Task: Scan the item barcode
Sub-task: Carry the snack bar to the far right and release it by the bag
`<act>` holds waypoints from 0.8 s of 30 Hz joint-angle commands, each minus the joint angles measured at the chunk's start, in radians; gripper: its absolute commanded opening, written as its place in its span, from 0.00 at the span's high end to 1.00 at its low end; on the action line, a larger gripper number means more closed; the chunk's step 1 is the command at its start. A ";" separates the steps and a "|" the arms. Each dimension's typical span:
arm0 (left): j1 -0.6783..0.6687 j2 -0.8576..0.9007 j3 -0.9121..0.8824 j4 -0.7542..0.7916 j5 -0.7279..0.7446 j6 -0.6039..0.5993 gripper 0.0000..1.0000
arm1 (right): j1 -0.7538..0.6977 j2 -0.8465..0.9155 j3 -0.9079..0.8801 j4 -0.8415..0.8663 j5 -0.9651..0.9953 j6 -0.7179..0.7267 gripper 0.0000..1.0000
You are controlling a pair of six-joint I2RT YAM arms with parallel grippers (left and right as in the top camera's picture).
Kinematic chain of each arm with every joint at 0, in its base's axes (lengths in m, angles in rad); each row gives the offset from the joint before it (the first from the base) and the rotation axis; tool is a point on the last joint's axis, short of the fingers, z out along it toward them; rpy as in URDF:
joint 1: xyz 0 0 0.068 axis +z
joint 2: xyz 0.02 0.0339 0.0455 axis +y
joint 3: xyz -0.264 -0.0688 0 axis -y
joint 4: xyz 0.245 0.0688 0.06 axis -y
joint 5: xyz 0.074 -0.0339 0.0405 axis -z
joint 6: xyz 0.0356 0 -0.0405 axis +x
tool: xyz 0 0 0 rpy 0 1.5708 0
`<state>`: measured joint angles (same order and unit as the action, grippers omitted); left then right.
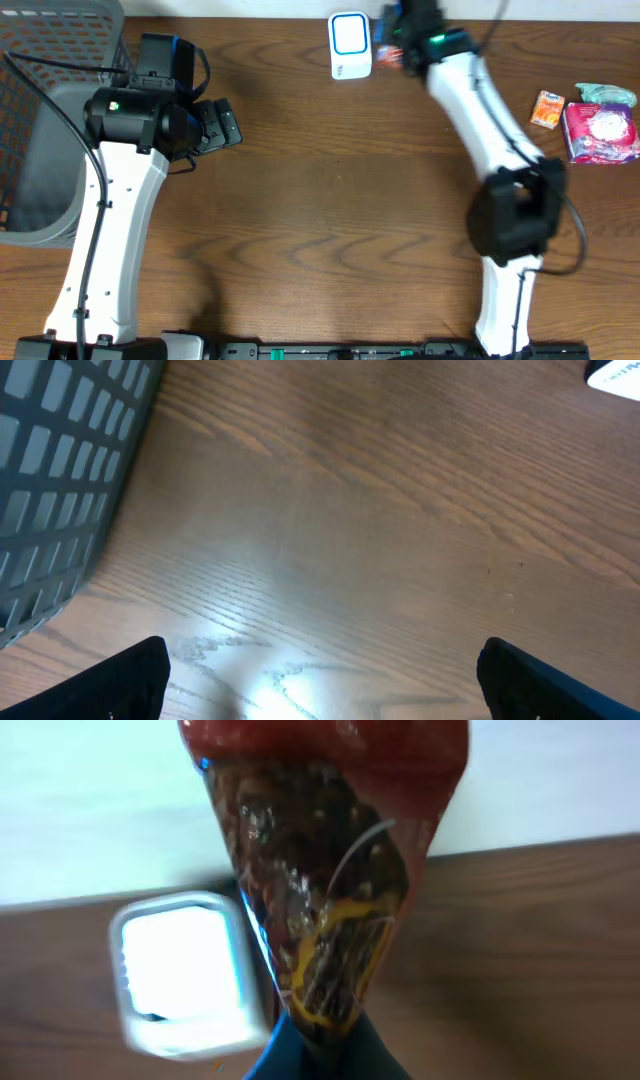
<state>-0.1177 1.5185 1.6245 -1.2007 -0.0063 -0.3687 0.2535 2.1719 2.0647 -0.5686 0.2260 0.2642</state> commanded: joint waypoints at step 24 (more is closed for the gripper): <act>0.003 -0.009 0.000 -0.003 -0.010 0.005 0.02 | -0.520 0.064 -0.082 -0.400 0.176 -0.432 0.76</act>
<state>-0.1177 1.5185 1.6245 -1.2007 -0.0063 -0.3687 -0.2665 2.2673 1.9789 -0.9695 0.3836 -0.1986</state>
